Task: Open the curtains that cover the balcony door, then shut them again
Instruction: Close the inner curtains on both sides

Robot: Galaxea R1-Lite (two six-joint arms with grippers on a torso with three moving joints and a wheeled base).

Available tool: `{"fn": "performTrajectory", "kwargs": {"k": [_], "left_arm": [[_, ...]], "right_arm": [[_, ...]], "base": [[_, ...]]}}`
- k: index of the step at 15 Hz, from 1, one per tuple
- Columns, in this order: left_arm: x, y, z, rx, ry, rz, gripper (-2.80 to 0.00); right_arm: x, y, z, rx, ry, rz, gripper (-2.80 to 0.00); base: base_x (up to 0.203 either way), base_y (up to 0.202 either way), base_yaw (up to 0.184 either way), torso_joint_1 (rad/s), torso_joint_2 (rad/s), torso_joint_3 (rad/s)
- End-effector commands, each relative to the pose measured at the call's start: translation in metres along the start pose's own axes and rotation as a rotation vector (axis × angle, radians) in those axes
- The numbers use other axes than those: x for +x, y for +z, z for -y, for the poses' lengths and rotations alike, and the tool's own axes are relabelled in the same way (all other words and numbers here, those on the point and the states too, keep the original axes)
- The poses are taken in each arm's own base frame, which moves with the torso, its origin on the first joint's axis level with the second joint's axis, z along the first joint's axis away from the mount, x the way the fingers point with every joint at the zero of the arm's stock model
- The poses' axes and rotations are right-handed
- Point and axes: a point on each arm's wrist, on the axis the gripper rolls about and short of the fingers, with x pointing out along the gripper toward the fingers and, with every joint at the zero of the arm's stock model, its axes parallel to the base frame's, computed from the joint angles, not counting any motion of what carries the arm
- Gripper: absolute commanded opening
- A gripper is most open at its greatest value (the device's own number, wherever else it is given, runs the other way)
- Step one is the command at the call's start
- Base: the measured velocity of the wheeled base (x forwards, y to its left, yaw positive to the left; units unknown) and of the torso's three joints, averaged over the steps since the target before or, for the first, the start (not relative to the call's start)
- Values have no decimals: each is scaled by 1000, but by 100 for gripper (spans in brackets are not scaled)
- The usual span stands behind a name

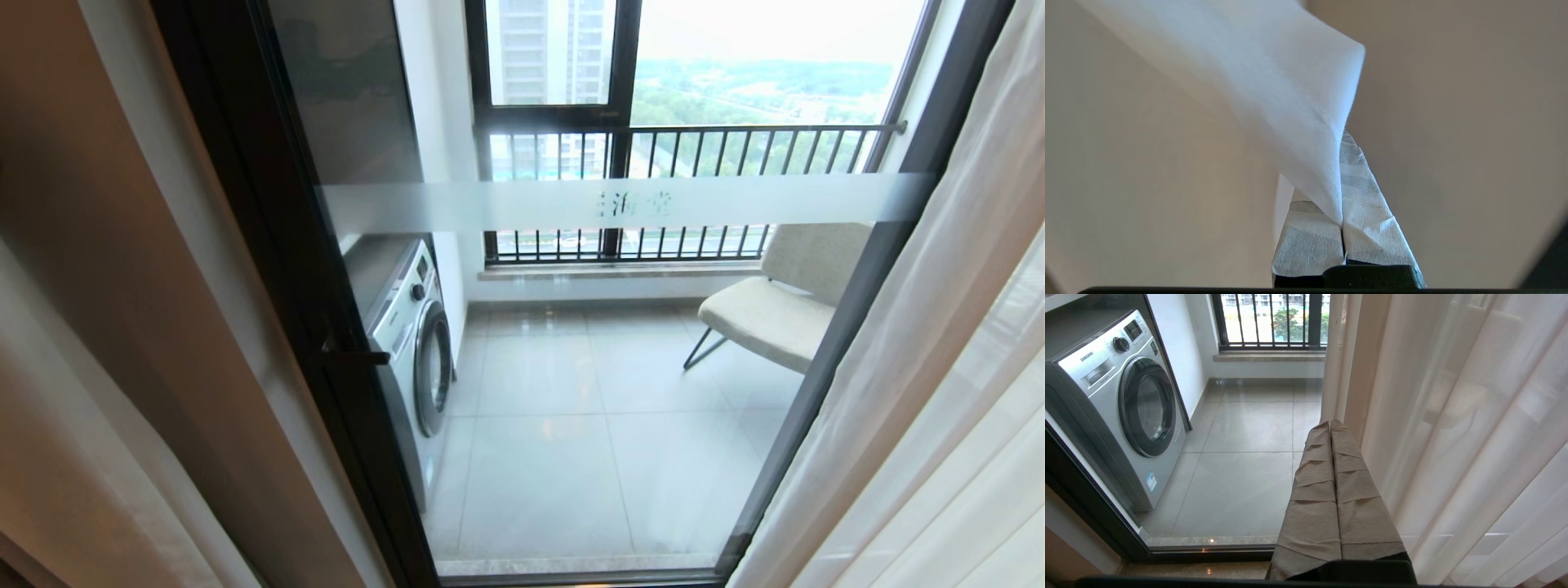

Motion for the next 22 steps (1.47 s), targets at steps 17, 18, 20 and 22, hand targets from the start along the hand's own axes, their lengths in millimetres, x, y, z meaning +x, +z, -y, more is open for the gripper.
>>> {"fn": "performTrajectory", "kwargs": {"k": [17, 18, 20, 22], "left_arm": [[-91, 19, 122, -115, -603, 20, -280], [-93, 19, 124, -116, -614, 19, -280], [-94, 17, 126, -113, -625, 13, -280], [-97, 18, 129, -116, -640, 12, -280]], "right_arm": [[0, 0, 0, -2, 0, -1, -280], [0, 0, 0, -2, 0, -1, -280], [0, 0, 0, -2, -1, -1, -280], [0, 0, 0, -2, 0, -1, -280]], "base": [[0, 0, 0, 0, 0, 0], [0, 0, 0, 0, 0, 0], [0, 0, 0, 0, 0, 0], [0, 0, 0, 0, 0, 0]]}}
